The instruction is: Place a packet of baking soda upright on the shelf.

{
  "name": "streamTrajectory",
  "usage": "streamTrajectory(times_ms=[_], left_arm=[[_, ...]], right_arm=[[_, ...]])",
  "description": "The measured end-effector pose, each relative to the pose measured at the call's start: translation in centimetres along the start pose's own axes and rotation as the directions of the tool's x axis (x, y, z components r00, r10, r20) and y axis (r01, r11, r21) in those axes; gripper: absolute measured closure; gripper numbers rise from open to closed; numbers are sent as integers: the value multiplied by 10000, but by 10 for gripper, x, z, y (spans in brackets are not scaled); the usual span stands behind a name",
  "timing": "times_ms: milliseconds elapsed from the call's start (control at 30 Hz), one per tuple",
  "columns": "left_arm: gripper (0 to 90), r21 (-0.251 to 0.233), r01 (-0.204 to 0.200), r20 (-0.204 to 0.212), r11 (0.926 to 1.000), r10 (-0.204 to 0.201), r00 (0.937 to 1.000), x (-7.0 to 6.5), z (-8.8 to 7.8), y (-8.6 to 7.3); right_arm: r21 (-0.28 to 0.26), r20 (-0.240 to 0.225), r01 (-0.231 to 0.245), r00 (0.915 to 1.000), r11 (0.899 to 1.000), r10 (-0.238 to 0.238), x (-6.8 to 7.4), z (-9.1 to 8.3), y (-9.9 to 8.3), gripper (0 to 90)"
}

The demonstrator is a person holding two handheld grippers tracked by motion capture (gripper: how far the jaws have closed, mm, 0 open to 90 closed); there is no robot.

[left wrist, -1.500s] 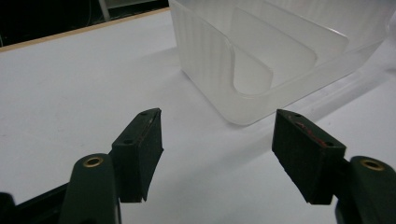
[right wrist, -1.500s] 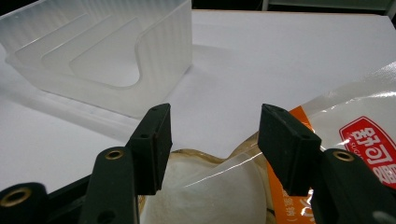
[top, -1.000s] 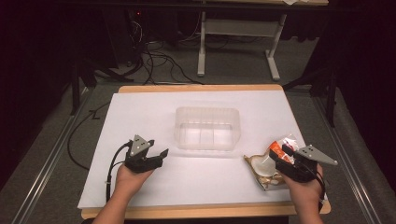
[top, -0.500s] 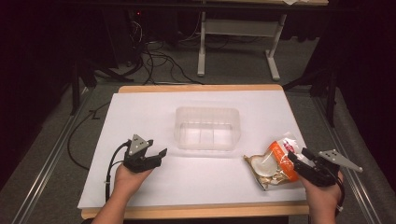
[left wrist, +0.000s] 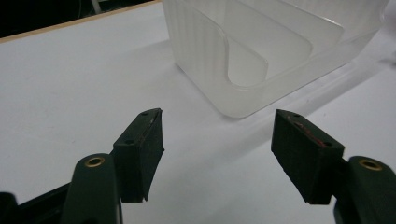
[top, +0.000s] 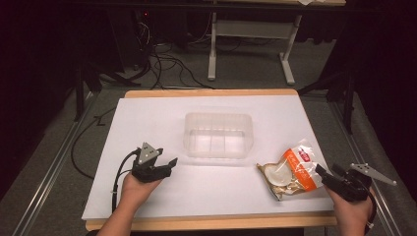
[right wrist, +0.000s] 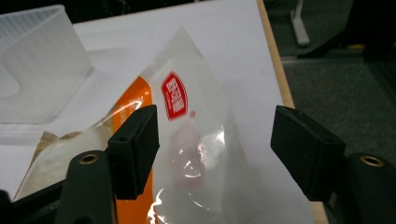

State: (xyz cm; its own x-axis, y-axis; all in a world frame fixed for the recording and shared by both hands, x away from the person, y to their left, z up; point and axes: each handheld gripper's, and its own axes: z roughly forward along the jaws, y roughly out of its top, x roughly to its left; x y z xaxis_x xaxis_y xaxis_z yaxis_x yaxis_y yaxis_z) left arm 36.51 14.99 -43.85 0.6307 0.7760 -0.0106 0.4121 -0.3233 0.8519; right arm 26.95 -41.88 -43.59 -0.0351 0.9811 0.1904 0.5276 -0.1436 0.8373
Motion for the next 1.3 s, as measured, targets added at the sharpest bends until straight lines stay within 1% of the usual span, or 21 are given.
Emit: streamTrajectory(times_ms=[33,100,133,167,233,333,367,467,500,600,633,700,733,767,833,867,900,1033,1133,1200,1300], left_arm=[[345,8,4,8,10000,-4,10000,-1,1,0],[345,14,-31,10,10000,31,10000,-1,1,0],[345,19,-50,12,10000,50,10000,-1,1,0],[345,19,-50,12,10000,50,10000,-1,1,0],[345,54,-73,35,10000,72,10000,-1,1,0],[345,57,-100,34,9999,100,9999,-2,1,0],[345,89,-108,56,9999,107,9999,-2,1,0],[345,94,-116,61,9999,116,9999,-3,2,0],[345,102,-138,62,9999,137,9999,-2,2,0],[344,102,-143,68,9998,142,9999,-3,2,0],[344,128,-141,73,9998,140,9999,-3,2,0],[343,135,-138,76,9998,137,9999,-3,2,0],[343,142,-141,89,9998,140,9999,-4,1,-1],[343,142,-141,89,9998,140,9999,-4,1,-1],[343,153,-183,89,9997,181,9998,-5,2,-1],[343,168,-200,80,9997,199,9998,-5,2,-1],[343,210,-210,94,9996,209,9997,-5,2,-1],[343,201,-222,89,9996,220,9997,-5,2,-1],[343,178,-221,82,9996,219,9997,-5,2,-1],[343,166,-238,74,9996,237,9997,-5,2,-1],[343,184,-183,36,9997,182,9998,-4,3,-1]], right_arm=[[260,-174,-306,9994,9992,310,-5,5,-3,309],[429,-319,-604,9976,9973,618,-8,8,-5,305],[498,-402,-732,9964,9961,752,-9,9,-5,305],[498,-402,-732,9964,9961,752,-9,9,-5,305],[706,-651,-924,9931,9932,970,-11,12,-7,319],[771,-721,-906,9927,9929,962,-10,13,-7,336],[845,-907,-857,9915,9927,934,-8,14,-8,373],[915,-1064,-817,9901,9924,914,-7,15,-8,403],[996,-1238,-732,9886,9923,853,-4,16,-8,457],[974,-1387,-600,9876,9934,732,-2,17,-8,476],[778,-1374,-555,9883,9954,659,1,14,-7,537],[696,-1401,-554,9880,9960,648,1,13,-6,558],[467,-1629,-712,9836,9964,779,0,10,-5,610],[358,-1716,-746,9819,9966,796,0,8,-5,633],[316,-1763,-722,9813,9969,767,0,7,-4,642],[263,-1824,-686,9806,9973,723,1,7,-3,650],[100,-1872,-577,9806,9983,585,3,6,-2,683],[-212,-1969,-409,9798,9989,359,8,2,1,734],[-329,-2035,-363,9787,9988,289,12,0,2,764],[-502,-2110,-206,9774,9985,95,16,-2,5,835],[-673,-2213,-11,9751,9977,-139,21,-5,8,887]])
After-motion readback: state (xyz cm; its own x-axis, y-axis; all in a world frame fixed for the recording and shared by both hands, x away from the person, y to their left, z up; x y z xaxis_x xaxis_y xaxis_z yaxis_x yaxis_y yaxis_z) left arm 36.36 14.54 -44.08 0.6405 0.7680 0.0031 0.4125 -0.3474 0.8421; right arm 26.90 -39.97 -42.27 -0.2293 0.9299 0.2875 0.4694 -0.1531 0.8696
